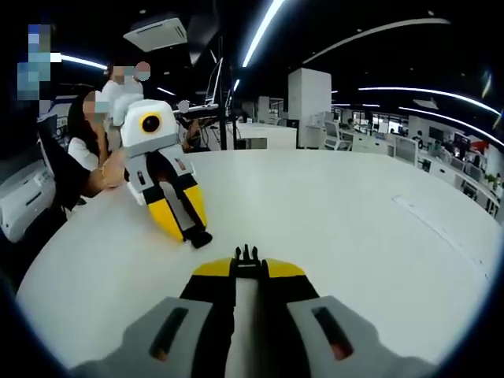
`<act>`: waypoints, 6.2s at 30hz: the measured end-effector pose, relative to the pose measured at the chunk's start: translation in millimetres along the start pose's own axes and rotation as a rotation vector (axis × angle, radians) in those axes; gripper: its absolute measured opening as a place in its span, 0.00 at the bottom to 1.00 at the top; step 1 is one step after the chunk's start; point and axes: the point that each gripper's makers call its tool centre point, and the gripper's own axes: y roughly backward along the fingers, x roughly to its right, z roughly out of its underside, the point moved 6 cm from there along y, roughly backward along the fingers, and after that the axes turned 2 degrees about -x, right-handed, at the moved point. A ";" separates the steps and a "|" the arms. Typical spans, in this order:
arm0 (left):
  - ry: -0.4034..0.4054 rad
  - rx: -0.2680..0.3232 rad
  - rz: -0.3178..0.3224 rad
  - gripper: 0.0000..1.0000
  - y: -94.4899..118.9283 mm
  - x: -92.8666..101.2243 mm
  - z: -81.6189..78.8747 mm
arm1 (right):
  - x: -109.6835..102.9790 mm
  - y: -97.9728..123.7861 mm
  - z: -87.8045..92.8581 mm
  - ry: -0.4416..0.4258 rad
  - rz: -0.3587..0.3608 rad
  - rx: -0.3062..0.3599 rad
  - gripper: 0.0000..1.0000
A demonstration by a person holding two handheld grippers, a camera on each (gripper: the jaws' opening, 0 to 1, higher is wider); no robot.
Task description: Snap the two parts of the plastic buckle together until the buckle closes and remains connected.
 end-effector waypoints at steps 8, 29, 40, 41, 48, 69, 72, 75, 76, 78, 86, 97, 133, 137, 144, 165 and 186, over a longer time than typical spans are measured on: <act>-0.005 -0.001 0.009 0.13 0.0 2.6 0.1 | -10.0 10.3 3.4 0.008 0.005 0.000 0.13; -0.137 -0.017 0.087 0.13 -1.9 19.5 -3.8 | -40.0 18.4 1.9 0.087 -0.081 -0.036 0.13; -0.171 -0.017 0.132 0.13 -4.0 27.5 -5.7 | -47.6 18.5 -0.1 0.136 -0.121 -0.054 0.13; -0.175 -0.018 0.132 0.13 -3.9 27.9 -5.7 | -48.1 18.9 -0.3 0.142 -0.128 -0.059 0.13; -0.199 -0.022 0.132 0.13 -3.8 28.1 -7.2 | -51.2 22.2 -0.5 0.167 -0.175 -0.078 0.12; -0.234 -0.021 0.164 0.13 -3.6 35.4 -7.6 | -55.3 31.8 4.6 0.111 -0.239 -0.008 0.12; -0.235 -0.018 0.173 0.13 -4.2 37.3 -7.8 | -56.7 30.1 3.7 0.117 -0.243 -0.011 0.12; -0.235 -0.018 0.173 0.13 -4.4 37.6 -7.6 | -57.3 29.5 3.3 0.121 -0.244 -0.013 0.12; -0.236 -0.018 0.173 0.13 -4.5 37.7 -7.5 | -56.9 29.3 3.5 0.122 -0.245 -0.014 0.12; -0.236 -0.017 0.172 0.13 -4.6 37.8 -7.4 | -57.4 28.9 4.3 0.128 -0.248 -0.015 0.12; -0.252 -0.018 0.166 0.13 -5.5 40.0 -7.4 | -57.4 26.2 7.6 0.137 -0.248 -0.008 0.12; -0.249 -0.032 0.166 0.12 -8.2 42.5 -9.6 | -59.8 22.0 4.1 0.186 -0.270 -0.018 0.12; -0.300 -0.006 0.172 0.10 -11.3 42.9 -11.2 | -56.1 20.0 1.8 0.222 -0.284 -0.020 0.10; -0.306 -0.003 0.180 0.09 -11.7 43.3 -11.4 | -56.2 19.6 0.7 0.234 -0.292 -0.029 0.10; -0.386 -0.020 0.174 0.07 -10.4 51.5 -12.4 | -69.8 20.1 -0.7 0.227 -0.322 -0.016 0.10; -0.353 0.006 0.175 0.08 -14.6 47.6 -14.6 | -70.3 19.0 1.0 0.203 -0.274 -0.023 0.12; -0.341 0.012 0.168 0.12 -12.9 48.5 -13.2 | -59.7 16.4 0.1 0.200 -0.230 -0.024 0.12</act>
